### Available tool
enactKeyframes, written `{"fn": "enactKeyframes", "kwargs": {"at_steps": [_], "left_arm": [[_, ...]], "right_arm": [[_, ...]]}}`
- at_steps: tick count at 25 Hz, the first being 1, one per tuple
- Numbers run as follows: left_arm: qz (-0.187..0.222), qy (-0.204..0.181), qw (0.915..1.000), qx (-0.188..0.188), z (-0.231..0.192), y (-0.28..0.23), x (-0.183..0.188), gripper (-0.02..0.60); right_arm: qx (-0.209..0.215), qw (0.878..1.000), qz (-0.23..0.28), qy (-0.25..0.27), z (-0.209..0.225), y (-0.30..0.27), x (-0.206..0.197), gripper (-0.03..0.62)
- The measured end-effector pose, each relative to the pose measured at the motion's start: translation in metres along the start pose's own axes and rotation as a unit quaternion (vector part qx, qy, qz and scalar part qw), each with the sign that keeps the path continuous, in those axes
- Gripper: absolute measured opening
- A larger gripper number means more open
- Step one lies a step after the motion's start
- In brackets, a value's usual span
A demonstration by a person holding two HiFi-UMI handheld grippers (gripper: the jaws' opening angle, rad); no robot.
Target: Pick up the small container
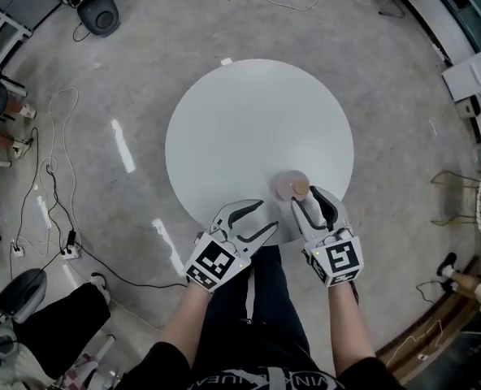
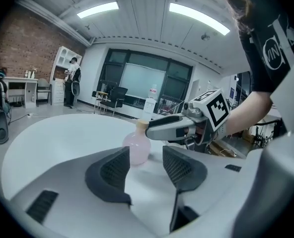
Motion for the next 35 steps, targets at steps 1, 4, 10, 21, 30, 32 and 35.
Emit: {"fn": "enactKeyframes", "kwargs": {"at_steps": [1,4,10,21,30,32,35], "left_arm": [[-0.003,-0.006,1.0,0.003,-0.001,-0.002,-0.001,0.2],[-0.021,-0.032,0.9991,0.016,-0.005,-0.009,-0.007,0.25],[-0.031,-0.067,0.997,0.023,-0.014,-0.025,-0.007,0.293],[-0.08,-0.15,0.9854,0.009,-0.026,-0.061,-0.008,0.327],[-0.126,-0.162,0.9785,-0.02,-0.029,-0.092,-0.007,0.376],[-0.133,-0.161,0.9777,-0.022,-0.03,-0.097,-0.009,0.388],[-0.128,-0.15,0.9801,-0.022,-0.033,-0.101,-0.007,0.39]], "right_arm": [[0.002,1.0,0.002,0.009,0.0,-0.003,0.001,0.164],[0.008,1.0,0.011,0.022,-0.001,-0.011,0.003,0.166],[-0.002,0.999,0.015,0.032,0.001,-0.022,0.005,0.166],[0.001,0.997,0.05,0.053,-0.003,-0.035,0.007,0.15],[0.009,0.997,0.059,0.044,0.003,-0.03,0.007,0.147],[0.011,0.997,0.06,0.044,0.003,-0.031,0.006,0.147],[0.014,0.997,0.064,0.045,0.002,-0.03,0.005,0.147]]}}
Point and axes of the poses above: the fingertips, and each gripper's own axes: y backward along the fingers, z to its right, x out of its top, the point moved 4 cm from there along y, backward along the fingers, and after that the axes turned 6 degrees about y, right-handed, at the moved point
